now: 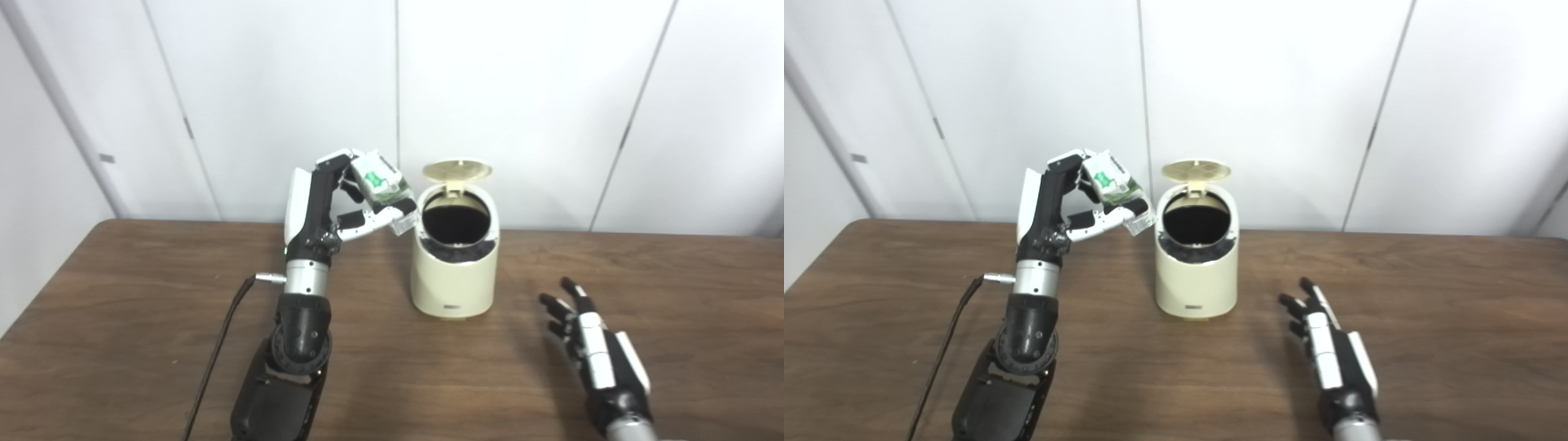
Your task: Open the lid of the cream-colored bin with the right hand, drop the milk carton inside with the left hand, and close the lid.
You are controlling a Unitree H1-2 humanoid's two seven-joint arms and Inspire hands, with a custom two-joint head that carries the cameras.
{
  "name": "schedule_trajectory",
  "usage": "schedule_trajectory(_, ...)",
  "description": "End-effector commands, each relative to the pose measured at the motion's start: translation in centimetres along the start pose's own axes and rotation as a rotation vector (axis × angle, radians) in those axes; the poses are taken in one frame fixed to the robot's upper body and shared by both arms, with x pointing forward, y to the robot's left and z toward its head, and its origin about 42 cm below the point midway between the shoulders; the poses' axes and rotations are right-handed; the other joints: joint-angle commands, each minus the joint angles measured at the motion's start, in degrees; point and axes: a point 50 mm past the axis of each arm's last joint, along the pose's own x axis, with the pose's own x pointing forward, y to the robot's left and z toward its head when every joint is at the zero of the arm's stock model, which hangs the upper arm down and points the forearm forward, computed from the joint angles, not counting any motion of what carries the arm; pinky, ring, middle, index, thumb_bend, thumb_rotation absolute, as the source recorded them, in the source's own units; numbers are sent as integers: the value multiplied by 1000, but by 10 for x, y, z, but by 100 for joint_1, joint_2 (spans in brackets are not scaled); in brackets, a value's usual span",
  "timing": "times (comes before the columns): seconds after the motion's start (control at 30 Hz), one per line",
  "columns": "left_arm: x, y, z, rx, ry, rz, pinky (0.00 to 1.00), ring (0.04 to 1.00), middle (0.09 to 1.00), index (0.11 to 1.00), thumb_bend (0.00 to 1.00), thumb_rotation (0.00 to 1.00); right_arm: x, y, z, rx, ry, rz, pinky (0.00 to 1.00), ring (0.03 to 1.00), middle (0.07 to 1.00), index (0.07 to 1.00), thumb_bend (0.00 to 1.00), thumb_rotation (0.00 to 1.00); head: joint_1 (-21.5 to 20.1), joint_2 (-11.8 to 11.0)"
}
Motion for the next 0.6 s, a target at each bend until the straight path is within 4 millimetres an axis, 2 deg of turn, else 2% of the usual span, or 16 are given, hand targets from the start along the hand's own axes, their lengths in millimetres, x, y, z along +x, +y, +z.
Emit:
schedule_trajectory(0.0, 25, 0, 25, -26, -142, 52, 365, 447, 510, 474, 477, 0, 6, 5, 22, 22, -103, -3, 895, 922, 851, 947, 503, 1000, -1, 3)
schedule_trajectory(0.2, 24, -10, 21, -18, -165, 56, 358, 440, 508, 481, 477, 0, 7, 11, 27, 17, -123, -8, 903, 931, 873, 955, 469, 1000, -193, -14)
schedule_trajectory(0.33, 23, -15, 19, -19, -176, 46, 359, 438, 505, 485, 477, 0, 8, 14, 30, 5, -135, -12, 882, 931, 894, 958, 508, 1000, -289, -20)
schedule_trajectory(0.57, 24, -23, 21, -34, -196, 50, 374, 434, 500, 486, 478, 0, 8, 17, 33, 17, -153, -36, 875, 935, 912, 952, 503, 1000, -395, -58)
